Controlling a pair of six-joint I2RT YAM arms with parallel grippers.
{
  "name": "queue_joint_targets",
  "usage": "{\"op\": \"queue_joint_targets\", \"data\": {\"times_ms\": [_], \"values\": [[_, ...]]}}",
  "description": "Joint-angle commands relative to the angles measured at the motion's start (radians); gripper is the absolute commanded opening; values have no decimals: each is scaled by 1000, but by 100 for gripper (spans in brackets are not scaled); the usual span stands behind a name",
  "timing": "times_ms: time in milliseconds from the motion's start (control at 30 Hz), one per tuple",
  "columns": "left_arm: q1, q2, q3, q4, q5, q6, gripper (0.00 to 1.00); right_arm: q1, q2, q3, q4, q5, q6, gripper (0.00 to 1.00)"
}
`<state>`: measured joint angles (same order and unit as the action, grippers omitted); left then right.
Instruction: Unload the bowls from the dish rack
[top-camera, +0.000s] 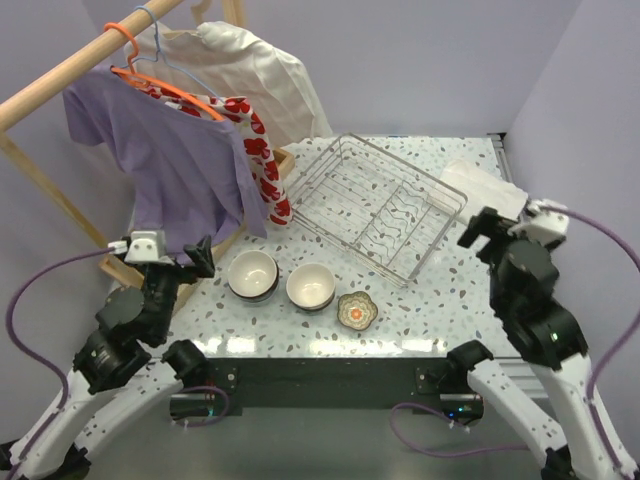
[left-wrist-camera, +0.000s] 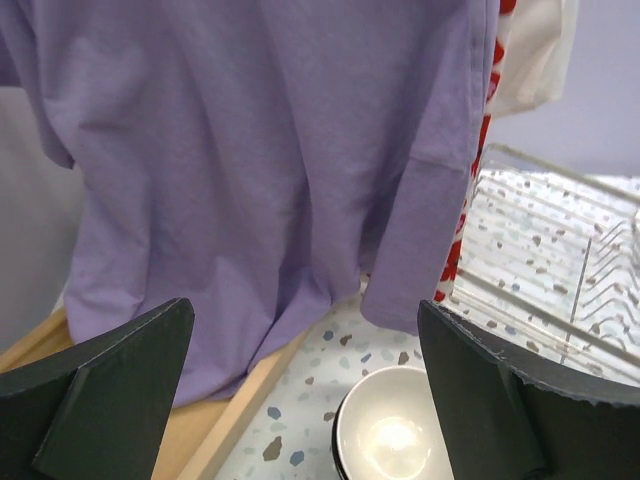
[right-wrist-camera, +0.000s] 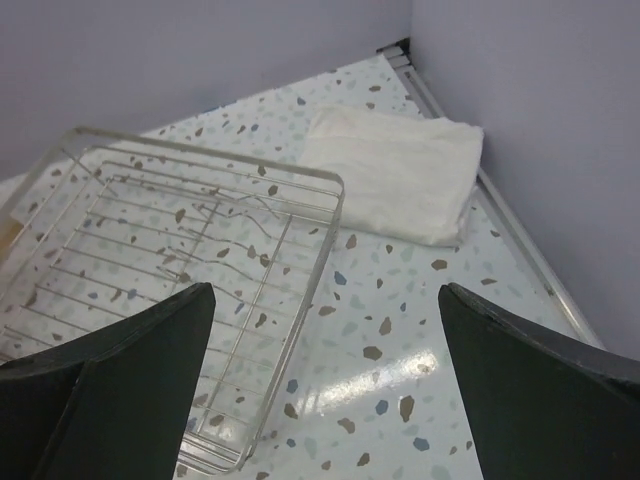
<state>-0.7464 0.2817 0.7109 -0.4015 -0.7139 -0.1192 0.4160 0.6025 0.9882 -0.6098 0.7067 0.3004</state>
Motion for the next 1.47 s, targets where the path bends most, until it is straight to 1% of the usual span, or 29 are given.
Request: {"op": "queue_joint_targets", "data": {"times_ms": [0, 33, 100, 267, 533, 700, 833, 867, 1067, 1433], "values": [[5, -79, 68, -36, -45, 35, 100, -2, -170, -120, 45, 73, -38, 99], [4, -102, 74, -31, -58, 36, 100, -3, -222, -134, 51, 74, -58, 99], [4, -122, 78, -28, -79, 38, 100, -3, -260, -169, 68, 96, -69, 99], [4, -168, 53, -11, -82, 39, 100, -3, -323, -210, 97, 112, -96, 99], [4, -228, 27, 15, -136, 38, 100, -3, -326, -226, 111, 126, -99, 99], [4, -277, -8, 29, -148, 30, 100, -5, -343, -255, 140, 126, -93, 99], [4, -277, -22, 49, -160, 32, 100, -3, -334, -253, 136, 128, -86, 99], [4, -301, -22, 55, -162, 36, 100, -3, -336, -252, 136, 131, -87, 98], [4, -294, -34, 79, -165, 49, 100, -3, -366, -260, 134, 134, -89, 98], [4, -300, -42, 87, -156, 53, 100, -2, -362, -261, 134, 125, -81, 99]]}}
